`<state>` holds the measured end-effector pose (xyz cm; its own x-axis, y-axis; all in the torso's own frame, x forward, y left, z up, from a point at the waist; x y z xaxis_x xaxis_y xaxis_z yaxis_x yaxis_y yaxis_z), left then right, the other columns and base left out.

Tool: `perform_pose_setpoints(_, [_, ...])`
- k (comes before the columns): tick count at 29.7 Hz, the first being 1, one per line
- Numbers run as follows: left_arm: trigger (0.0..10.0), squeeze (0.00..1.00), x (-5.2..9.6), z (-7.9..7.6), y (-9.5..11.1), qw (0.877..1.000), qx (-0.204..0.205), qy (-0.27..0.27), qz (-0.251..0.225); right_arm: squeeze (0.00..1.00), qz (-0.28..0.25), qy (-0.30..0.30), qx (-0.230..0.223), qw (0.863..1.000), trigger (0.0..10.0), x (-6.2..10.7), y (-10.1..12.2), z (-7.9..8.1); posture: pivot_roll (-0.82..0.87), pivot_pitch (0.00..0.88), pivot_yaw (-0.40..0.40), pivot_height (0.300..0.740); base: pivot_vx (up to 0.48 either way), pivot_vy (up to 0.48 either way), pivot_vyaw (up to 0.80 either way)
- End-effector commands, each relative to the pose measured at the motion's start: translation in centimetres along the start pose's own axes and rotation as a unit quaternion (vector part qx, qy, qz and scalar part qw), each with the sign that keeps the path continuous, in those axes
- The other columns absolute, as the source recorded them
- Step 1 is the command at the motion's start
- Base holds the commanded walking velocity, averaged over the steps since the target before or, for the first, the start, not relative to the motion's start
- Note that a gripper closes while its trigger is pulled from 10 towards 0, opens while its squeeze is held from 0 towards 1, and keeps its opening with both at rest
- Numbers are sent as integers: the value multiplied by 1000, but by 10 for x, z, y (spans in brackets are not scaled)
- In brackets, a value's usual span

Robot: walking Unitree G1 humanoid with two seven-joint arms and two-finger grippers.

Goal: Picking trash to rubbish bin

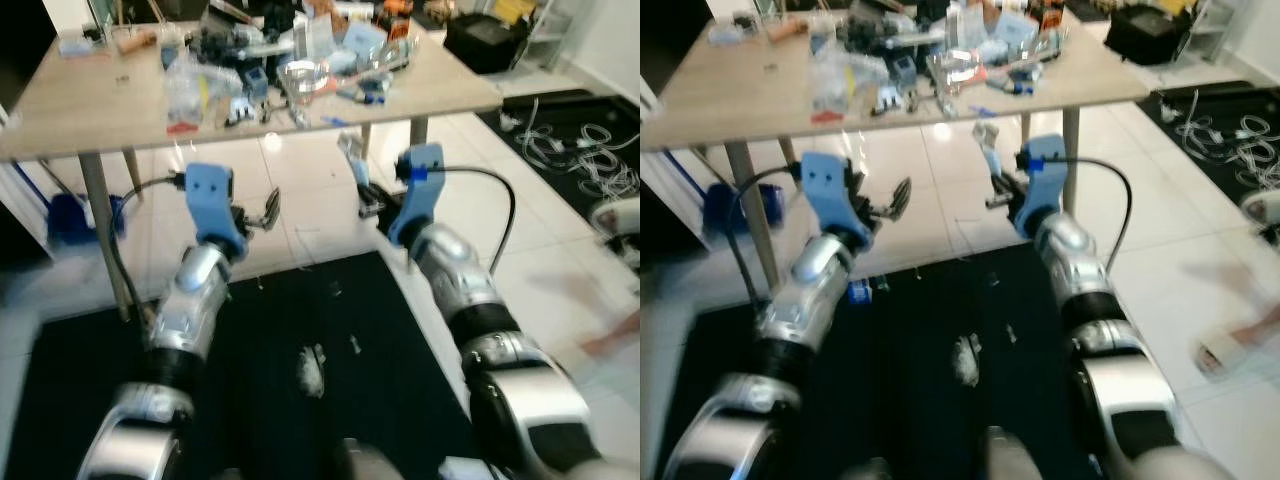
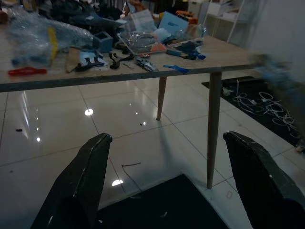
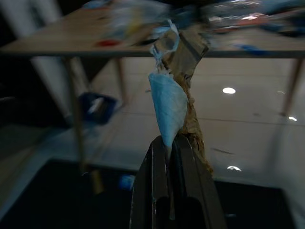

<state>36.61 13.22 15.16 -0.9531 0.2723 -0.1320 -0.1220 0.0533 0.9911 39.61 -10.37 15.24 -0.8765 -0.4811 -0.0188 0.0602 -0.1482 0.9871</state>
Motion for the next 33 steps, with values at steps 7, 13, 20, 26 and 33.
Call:
perform_pose_setpoints(7, [10000,0,0,1,-1,1000,-7,-1,0,0,-1,1,4,1000,10000,0,1,-2,-41,0,-9,740,-361,0,0])
perform_pose_setpoints(13, [10000,0,0,1,-1,1000,-7,-2,-1,0,-1,1,4,1000,10000,0,0,-2,-41,0,-9,740,-360,0,0])
perform_pose_setpoints(20, [10000,0,0,1,-2,1000,-6,-2,-1,0,-1,1,4,1000,10000,0,0,-2,-41,0,-9,740,-363,0,0])
perform_pose_setpoints(26, [10000,0,0,1,-3,1000,-5,-3,0,0,0,0,3,1000,10000,0,-1,-2,-38,0,-10,740,-362,0,0])
perform_pose_setpoints(33, [10000,0,0,0,-2,1000,-3,-5,-5,0,7,0,8,1000,10000,-1,-2,-2,-38,0,-10,740,-122,0,-359])
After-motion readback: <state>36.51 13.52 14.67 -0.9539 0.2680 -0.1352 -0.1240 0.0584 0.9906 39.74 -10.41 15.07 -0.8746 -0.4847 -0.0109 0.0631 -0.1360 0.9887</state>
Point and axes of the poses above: a point about 5 cm out from each wrist's last joint towards the gripper, its own x axis pointing back from the gripper into the wrist, its own y axis along the axis of the wrist's last joint, z = x × y, the point moved 2 cm from there along -x, pointing out of the wrist towards the gripper, and after that the axes turned 3 degrees about -x, right-handed, at the moved point
